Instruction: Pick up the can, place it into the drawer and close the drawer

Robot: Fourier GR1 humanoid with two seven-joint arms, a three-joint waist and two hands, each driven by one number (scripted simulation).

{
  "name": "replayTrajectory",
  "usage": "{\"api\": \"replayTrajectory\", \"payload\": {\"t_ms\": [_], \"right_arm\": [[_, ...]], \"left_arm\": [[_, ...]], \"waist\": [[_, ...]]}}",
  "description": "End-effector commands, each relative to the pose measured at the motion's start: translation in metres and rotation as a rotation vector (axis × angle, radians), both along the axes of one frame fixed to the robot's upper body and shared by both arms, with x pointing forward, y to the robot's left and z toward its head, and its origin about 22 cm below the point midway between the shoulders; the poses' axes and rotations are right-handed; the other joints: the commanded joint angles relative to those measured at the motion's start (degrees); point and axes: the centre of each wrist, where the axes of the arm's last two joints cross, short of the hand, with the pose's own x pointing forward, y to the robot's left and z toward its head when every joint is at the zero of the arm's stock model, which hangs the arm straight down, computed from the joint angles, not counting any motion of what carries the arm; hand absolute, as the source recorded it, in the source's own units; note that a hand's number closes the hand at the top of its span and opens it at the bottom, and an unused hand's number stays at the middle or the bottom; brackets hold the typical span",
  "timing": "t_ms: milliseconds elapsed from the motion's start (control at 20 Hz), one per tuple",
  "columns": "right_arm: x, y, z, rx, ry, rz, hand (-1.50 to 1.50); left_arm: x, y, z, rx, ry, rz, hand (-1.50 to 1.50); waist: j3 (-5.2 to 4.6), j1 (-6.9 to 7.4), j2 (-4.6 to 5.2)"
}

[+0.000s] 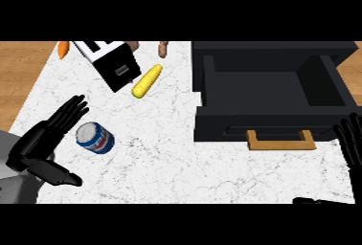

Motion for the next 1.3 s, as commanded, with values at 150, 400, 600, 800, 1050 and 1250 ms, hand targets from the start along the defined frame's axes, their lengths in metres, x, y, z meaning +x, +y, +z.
{"api": "replayTrajectory", "payload": {"t_ms": [150,400,600,800,1050,1250], "right_arm": [[-0.007,0.001,-0.004,-0.012,0.005,0.013,-1.5],[-0.001,-0.004,-0.001,-0.009,-0.003,-0.003,-1.5],[-0.014,-0.003,-0.002,-0.028,-0.019,0.002,-1.5],[-0.003,-0.005,0.004,-0.016,-0.018,0.002,-1.5],[0.011,0.006,-0.016,-0.019,-0.013,0.002,-1.5],[-0.004,0.018,0.01,0.007,-0.03,0.006,-1.5]], "left_arm": [[0.01,0.002,-0.035,0.017,0.029,0.018,-1.5],[-0.003,0.044,-0.04,0.011,0.006,0.018,-1.5],[0.004,0.039,-0.065,0.035,0.016,0.014,-1.5],[-0.001,0.059,-0.066,0.034,0.047,0.009,-1.5],[0.018,0.042,-0.076,0.039,0.061,0.009,-1.5],[0.016,0.047,-0.093,0.023,0.068,0.061,-1.5]], "waist": [[0.0,-0.16,0.02],[0.0,0.01,0.0],[-0.02,-0.34,0.05],[-0.01,-0.15,0.06],[-0.01,-0.14,0.1],[-0.08,-0.73,0.22]]}}
